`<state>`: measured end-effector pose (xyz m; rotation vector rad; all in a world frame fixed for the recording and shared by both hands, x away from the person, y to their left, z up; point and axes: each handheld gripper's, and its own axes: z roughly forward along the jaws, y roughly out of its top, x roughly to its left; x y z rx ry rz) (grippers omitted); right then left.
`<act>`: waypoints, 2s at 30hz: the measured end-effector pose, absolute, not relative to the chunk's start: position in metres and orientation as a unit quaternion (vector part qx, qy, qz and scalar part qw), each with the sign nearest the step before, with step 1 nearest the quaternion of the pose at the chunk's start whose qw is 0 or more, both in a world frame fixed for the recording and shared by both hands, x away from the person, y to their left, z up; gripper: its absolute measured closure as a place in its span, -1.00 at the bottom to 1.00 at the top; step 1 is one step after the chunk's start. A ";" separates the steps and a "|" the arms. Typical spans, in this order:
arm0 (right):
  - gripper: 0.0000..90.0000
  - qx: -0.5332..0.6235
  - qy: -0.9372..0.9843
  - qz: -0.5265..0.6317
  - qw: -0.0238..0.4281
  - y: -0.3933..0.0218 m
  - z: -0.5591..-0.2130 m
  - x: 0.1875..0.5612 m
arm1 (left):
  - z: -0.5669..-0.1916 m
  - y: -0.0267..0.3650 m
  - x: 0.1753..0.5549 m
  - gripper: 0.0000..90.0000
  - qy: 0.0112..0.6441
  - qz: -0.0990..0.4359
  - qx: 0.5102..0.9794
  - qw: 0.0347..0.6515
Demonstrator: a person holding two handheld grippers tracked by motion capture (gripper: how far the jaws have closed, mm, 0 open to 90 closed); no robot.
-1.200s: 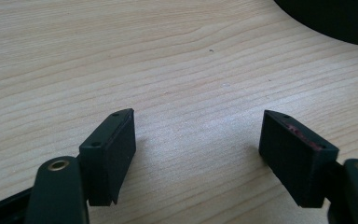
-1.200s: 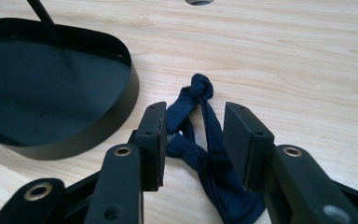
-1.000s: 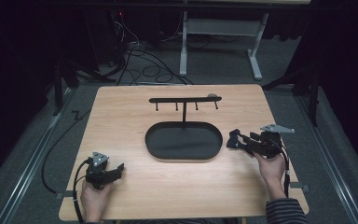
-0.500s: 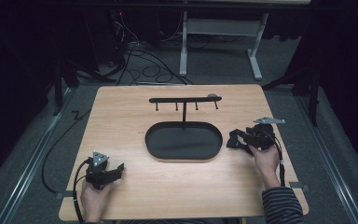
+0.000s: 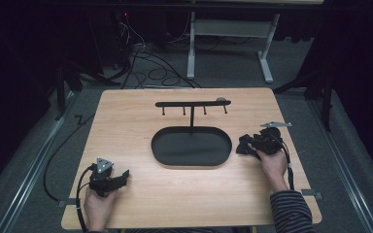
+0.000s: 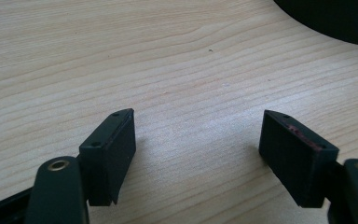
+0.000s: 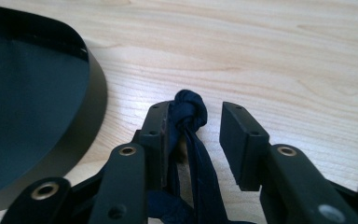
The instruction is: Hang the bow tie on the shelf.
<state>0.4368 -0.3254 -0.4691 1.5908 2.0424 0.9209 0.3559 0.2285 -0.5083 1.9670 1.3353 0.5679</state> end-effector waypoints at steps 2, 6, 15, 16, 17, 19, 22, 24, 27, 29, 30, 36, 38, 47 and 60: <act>0.52 0.566 0.732 0.327 0.192 -0.326 -0.471 0.438 | -0.508 0.228 0.356 -0.39 0.513 0.218 0.756 0.342; 0.76 0.568 0.733 0.326 0.183 -0.328 -0.473 0.439 | -0.508 0.228 0.356 -0.39 0.513 0.218 0.756 0.342; 1.00 0.554 0.734 0.347 0.183 -0.328 -0.466 0.433 | -0.508 0.229 0.356 -0.39 0.514 0.218 0.756 0.342; 1.00 0.551 0.735 0.350 0.186 -0.328 -0.464 0.431 | -0.508 0.229 0.356 -0.39 0.514 0.218 0.756 0.342; 1.00 0.549 0.734 0.353 0.187 -0.327 -0.463 0.430 | -0.508 0.229 0.356 -0.39 0.514 0.218 0.756 0.342; 1.00 0.548 0.733 0.357 0.187 -0.327 -0.460 0.429 | -0.508 0.229 0.356 -0.39 0.514 0.218 0.756 0.342; 1.00 0.545 0.730 0.366 0.187 -0.329 -0.456 0.426 | -0.508 0.229 0.356 -0.39 0.514 0.218 0.756 0.343; 1.00 0.542 0.728 0.375 0.189 -0.330 -0.453 0.424 | -0.508 0.229 0.356 -0.39 0.514 0.218 0.756 0.343; 1.00 0.540 0.722 0.387 0.192 -0.331 -0.448 0.419 | -0.508 0.229 0.356 -0.39 0.513 0.218 0.756 0.342; 1.00 0.534 0.722 0.393 0.199 -0.331 -0.442 0.415 | -0.508 0.229 0.356 -0.39 0.513 0.218 0.756 0.342; 1.00 0.534 0.722 0.393 0.199 -0.331 -0.442 0.415 | -0.508 0.229 0.356 -0.39 0.513 0.218 0.756 0.342; 1.00 0.507 0.730 0.399 0.227 -0.328 -0.427 0.402 | -0.508 0.228 0.356 -0.39 0.513 0.218 0.756 0.341; 1.00 0.499 0.731 0.403 0.232 -0.326 -0.423 0.398 | -0.508 0.228 0.356 -0.39 0.513 0.218 0.756 0.342; 1.00 0.482 0.723 0.437 0.233 -0.324 -0.407 0.386 | -0.508 0.229 0.356 -0.39 0.513 0.218 0.756 0.341; 1.00 0.439 0.732 0.469 0.225 -0.309 -0.386 0.370 | -0.508 0.228 0.356 -0.39 0.513 0.219 0.756 0.341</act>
